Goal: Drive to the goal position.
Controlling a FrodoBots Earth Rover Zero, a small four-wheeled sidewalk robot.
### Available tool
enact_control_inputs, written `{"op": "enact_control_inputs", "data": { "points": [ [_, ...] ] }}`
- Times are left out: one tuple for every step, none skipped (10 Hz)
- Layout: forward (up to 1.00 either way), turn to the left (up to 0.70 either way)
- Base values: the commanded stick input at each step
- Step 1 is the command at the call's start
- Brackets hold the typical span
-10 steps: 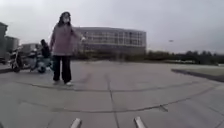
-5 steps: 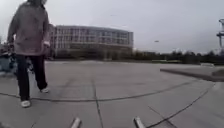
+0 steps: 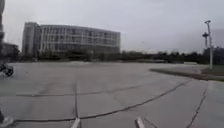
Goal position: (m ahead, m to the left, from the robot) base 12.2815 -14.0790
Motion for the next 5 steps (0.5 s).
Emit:
{"op": "enact_control_inputs", "data": {
  "points": [
    [1.0, 0.06],
    [1.0, 0.06],
    [1.0, 0.06],
    [1.0, 0.06],
    [1.0, 0.06]
  ]
}}
